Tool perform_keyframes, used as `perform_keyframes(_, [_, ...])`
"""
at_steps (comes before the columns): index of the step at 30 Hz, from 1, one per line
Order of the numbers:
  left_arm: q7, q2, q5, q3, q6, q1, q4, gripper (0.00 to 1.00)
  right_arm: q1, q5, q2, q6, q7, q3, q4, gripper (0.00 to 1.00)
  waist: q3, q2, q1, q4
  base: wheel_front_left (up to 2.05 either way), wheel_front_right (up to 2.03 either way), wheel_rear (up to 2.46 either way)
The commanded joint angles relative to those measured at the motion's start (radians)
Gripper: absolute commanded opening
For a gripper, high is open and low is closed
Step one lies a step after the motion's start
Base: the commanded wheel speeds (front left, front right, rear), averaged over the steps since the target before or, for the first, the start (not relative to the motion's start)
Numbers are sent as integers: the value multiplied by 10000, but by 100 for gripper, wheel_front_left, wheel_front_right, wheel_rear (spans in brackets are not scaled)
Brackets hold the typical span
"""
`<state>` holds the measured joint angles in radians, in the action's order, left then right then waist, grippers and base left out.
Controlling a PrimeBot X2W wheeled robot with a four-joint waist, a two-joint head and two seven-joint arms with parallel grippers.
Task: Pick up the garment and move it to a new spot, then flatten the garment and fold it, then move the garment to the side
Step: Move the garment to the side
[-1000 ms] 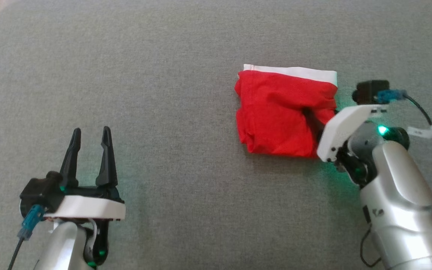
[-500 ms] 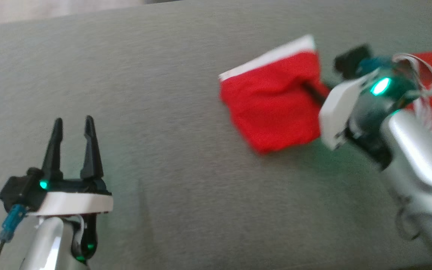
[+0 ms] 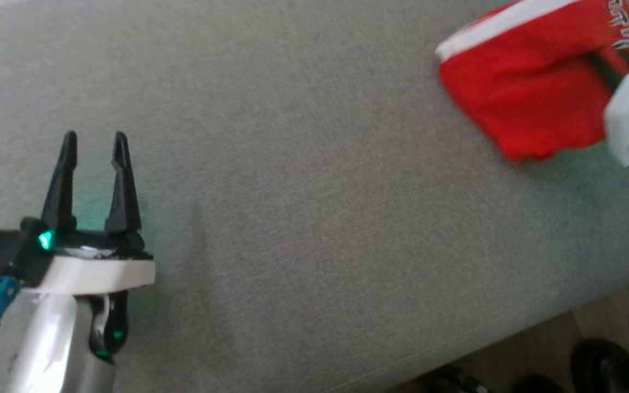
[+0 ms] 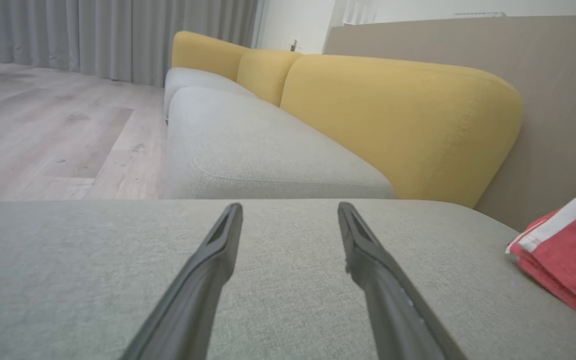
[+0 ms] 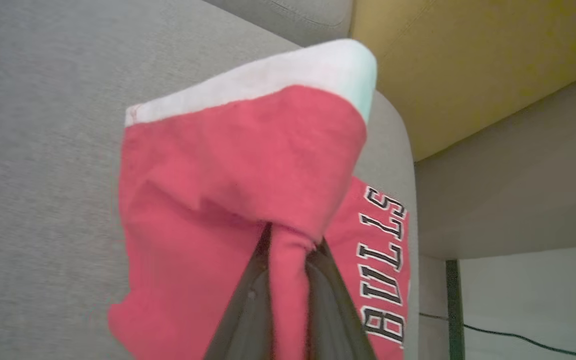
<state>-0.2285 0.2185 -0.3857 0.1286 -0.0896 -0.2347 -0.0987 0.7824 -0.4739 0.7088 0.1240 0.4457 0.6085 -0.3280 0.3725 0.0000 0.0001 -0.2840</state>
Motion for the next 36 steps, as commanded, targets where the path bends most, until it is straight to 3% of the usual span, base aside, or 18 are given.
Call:
perform_keyframes(1, [53, 306, 94, -276, -46, -345, 379, 100, 211, 39, 454, 67, -304, -115, 26, 0, 438, 0, -1, -317, 0, 0, 0])
perform_keyframes(6, [345, 560, 147, -224, -60, -501, 644, 100, 509, 374, 791, 67, -995, -207, -1112, 0, 910, 0, -1, -397, 0, 0, 0])
perform_keyframes(14, [618, 755, 158, -142, -55, -722, 909, 100, 971, 1034, 310, 67, -1608, -563, -2317, 1, 1309, 0, -1, -304, 0, 0, 0])
perform_keyframes(15, [618, 745, 154, -122, -50, -747, 912, 100, 1026, 1162, 237, 67, -1723, -629, -2428, 34, 1305, 0, -1, -279, 0, 0, 0])
perform_keyframes(16, [615, 728, 147, -95, -49, -769, 902, 100, 1061, 1334, 200, 67, -1841, -635, -2526, 60, 1288, 0, -1, -244, 0, 0, 0])
perform_keyframes(17, [605, 710, 139, -67, -50, -785, 876, 100, 1085, 1511, 173, 67, -1963, -616, -2603, 100, 1257, 0, -1, -213, 0, 0, 0])
perform_keyframes(25, [205, 396, -56, 49, -37, -598, 288, 100, 849, 2817, -260, 67, -3075, -1473, -2943, 100, 297, 0, -1, 180, 0, 0, 0])
perform_keyframes(30, [-93, 105, -229, -46, 35, -124, -323, 100, -109, 2574, -955, 67, -3729, -2252, -2535, 100, -851, 0, -1, 551, 0, 0, 0])
perform_keyframes(36, [-263, -237, -378, -189, 125, 791, -905, 100, -2111, 1798, -2327, 67, -4330, -3091, -1227, 100, -2245, 0, -1, 1146, 0, 0, 0])
